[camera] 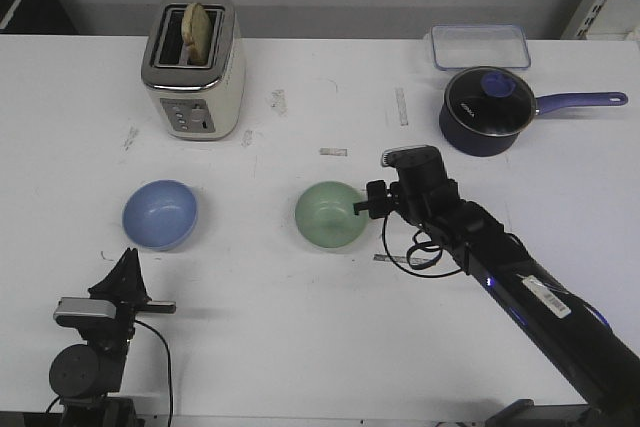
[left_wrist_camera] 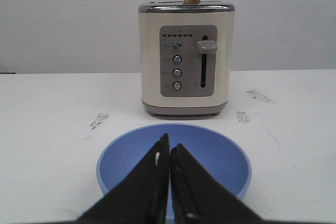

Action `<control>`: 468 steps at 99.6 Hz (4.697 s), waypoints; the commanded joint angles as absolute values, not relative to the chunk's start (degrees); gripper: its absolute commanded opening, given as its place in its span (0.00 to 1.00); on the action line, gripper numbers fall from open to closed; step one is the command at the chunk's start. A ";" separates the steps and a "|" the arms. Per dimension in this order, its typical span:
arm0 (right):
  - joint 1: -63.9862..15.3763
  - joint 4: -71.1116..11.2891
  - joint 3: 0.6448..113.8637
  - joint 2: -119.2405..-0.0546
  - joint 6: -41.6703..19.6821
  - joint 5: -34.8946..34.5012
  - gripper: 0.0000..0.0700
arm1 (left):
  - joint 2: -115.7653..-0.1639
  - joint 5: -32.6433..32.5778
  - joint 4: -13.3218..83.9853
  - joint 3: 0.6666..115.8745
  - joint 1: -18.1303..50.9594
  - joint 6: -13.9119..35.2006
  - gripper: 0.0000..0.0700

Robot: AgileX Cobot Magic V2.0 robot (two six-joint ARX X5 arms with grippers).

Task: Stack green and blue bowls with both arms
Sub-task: 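Release the green bowl and retract the right gripper to rest, then move the left gripper to the blue bowl and grip its rim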

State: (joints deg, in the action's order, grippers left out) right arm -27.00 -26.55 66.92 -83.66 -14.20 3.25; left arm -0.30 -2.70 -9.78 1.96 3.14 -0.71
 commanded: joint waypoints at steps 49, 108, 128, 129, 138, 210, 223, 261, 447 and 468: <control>-6.83 -3.64 43.22 -58.50 0.95 -4.75 0.02 | -0.19 -2.57 -10.39 0.73 3.11 -0.80 0.00; 2.35 1.06 18.50 -26.04 0.82 -4.51 0.02 | -0.19 -2.57 -10.39 0.73 3.11 -0.80 0.00; 2.22 -1.65 18.46 -19.62 0.84 -4.49 0.02 | -0.19 -2.57 -10.39 0.73 3.11 -0.80 0.00; 2.22 -1.65 18.46 -19.35 0.84 -4.49 0.02 | -0.19 -2.55 -10.39 0.73 3.11 -0.80 0.00; 2.22 -1.69 18.46 -17.41 0.45 -4.49 0.02 | -0.19 -2.57 -10.39 0.73 3.11 -0.80 0.00; 2.22 -0.86 18.46 -14.94 -3.20 -0.03 0.01 | -0.19 -2.57 -10.39 0.73 3.11 -0.80 0.00; 2.22 -0.86 18.46 -14.94 -3.20 0.05 0.01 | -0.19 -2.57 -10.63 0.73 3.11 -0.49 0.00; 2.22 0.23 18.46 -14.94 -3.18 0.03 0.01 | -1.30 -2.57 -6.39 7.03 3.11 4.49 0.00; 2.22 0.23 18.46 -14.94 -3.18 0.03 0.01 | -66.17 -0.67 31.29 64.77 1.41 10.09 0.00; 2.22 0.23 18.46 -14.94 -3.18 0.03 0.01 | -69.19 7.53 36.05 64.97 -6.26 13.08 0.00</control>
State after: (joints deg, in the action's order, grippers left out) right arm 2.26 -0.54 18.26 -14.85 -2.44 0.01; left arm -67.68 5.93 35.31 63.70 -4.14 11.33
